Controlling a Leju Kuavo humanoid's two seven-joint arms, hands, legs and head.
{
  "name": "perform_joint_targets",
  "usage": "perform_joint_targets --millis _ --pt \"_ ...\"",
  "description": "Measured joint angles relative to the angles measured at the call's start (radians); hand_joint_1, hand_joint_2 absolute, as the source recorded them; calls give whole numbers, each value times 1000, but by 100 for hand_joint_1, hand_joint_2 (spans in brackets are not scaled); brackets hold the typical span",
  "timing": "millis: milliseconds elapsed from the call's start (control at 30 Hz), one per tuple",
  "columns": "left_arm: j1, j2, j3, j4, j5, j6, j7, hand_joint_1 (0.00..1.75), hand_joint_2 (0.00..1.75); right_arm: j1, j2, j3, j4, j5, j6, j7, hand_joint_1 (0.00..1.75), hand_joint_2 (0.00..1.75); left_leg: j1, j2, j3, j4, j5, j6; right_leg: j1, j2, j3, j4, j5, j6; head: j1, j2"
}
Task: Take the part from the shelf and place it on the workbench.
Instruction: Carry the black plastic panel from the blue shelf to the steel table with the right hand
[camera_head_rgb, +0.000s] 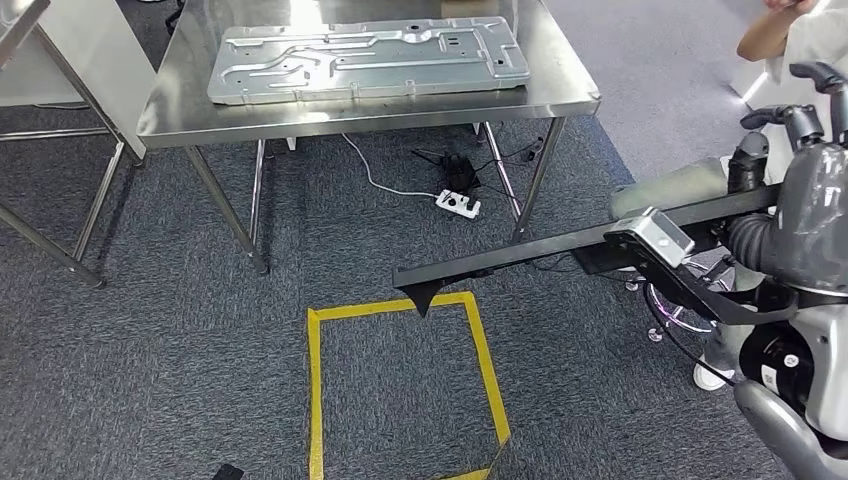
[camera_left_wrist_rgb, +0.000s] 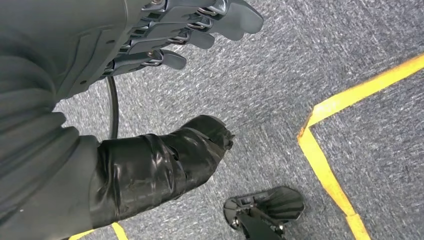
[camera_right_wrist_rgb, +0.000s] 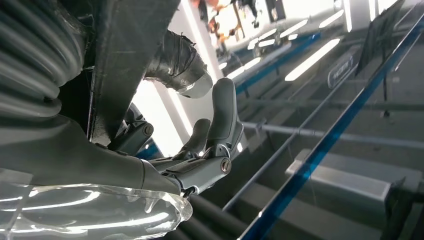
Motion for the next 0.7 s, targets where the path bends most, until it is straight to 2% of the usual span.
perform_joint_targets --millis 33,67,100,133,167,200,233,367,400,433,500,533,567,600,667,700 --pt "0 0 0 0 -2 0 0 0 175 4 -5 -8 -8 7 2 -2 175 175 -1 0 5 1 -5 1 -1 0 -27 39 -2 1 0 0" --pt "1 -1 0 0 -3 1 1 0 175 7 -10 -13 -14 13 3 -3 175 175 -1 -1 11 2 -11 1 -2 0 -32 34 17 1 0 0" --pt "1 -1 0 0 -3 1 1 0 175 8 -14 -18 -20 17 3 -4 175 175 -1 -2 19 3 -17 -1 -2 0 -18 -6 51 1 0 0" --pt "1 -2 0 0 -3 1 1 0 175 9 -19 -23 -25 20 3 -5 175 175 -1 -3 28 5 -25 -3 -4 0 9 -72 91 1 1 0" --pt "1 -3 0 0 -4 1 1 0 175 8 -23 -27 -30 22 4 -5 175 175 -1 -4 33 6 -32 -7 -4 1 38 -133 118 0 1 0" --pt "0 -4 0 0 -4 1 1 0 175 7 -26 -31 -34 23 4 -5 175 175 -2 -5 36 9 -39 -12 -3 3 60 -182 132 -3 1 0" --pt "-1 -4 0 0 -5 1 1 0 175 8 -30 -35 -38 24 5 -5 175 175 -3 -6 36 11 -44 -17 -2 4 72 -210 135 -6 1 0" --pt "-4 -6 0 0 -7 5 2 0 175 9 -44 -45 -52 28 10 -6 175 175 -3 -5 37 17 -56 -36 -2 7 86 -226 121 -25 -1 0" --pt "-5 -6 0 0 -8 6 2 0 175 8 -47 -49 -55 29 10 -6 175 175 -3 -3 25 45 -67 -41 -3 6 95 -229 117 -30 -1 0" --pt "-6 -6 0 0 -8 6 2 0 175 7 -50 -54 -58 29 11 -6 175 175 -2 -2 -3 94 -82 -45 -3 4 105 -232 111 -35 -2 0" --pt "-6 -7 0 0 -9 6 2 0 175 6 -52 -60 -61 31 13 -6 175 175 0 -1 -91 227 -112 -51 0 0 125 -233 96 -42 -2 0" --pt "-5 -8 0 0 -9 6 2 0 175 6 -53 -62 -62 31 15 -7 175 175 1 -1 -132 278 -114 -52 1 0 135 -233 88 -44 -2 0" --pt "-4 -9 0 0 -9 6 2 0 175 7 -53 -62 -62 32 16 -7 175 175 1 -1 -160 296 -98 -51 1 0 146 -233 80 -44 -2 0" --pt "-2 -10 0 0 -9 6 2 0 175 7 -54 -62 -63 32 16 -7 175 175 2 -1 -171 284 -67 -49 2 1 159 -234 70 -43 -2 0" --pt "-2 -10 0 0 -9 6 2 0 175 8 -54 -64 -64 34 17 -7 175 175 0 -1 -143 168 27 -38 3 2 186 -235 49 -41 -2 0" --pt "-3 -10 0 0 -9 6 3 0 175 8 -54 -65 -65 33 16 -7 175 175 -3 -1 -120 110 57 -32 4 2 196 -236 38 -38 -1 0"
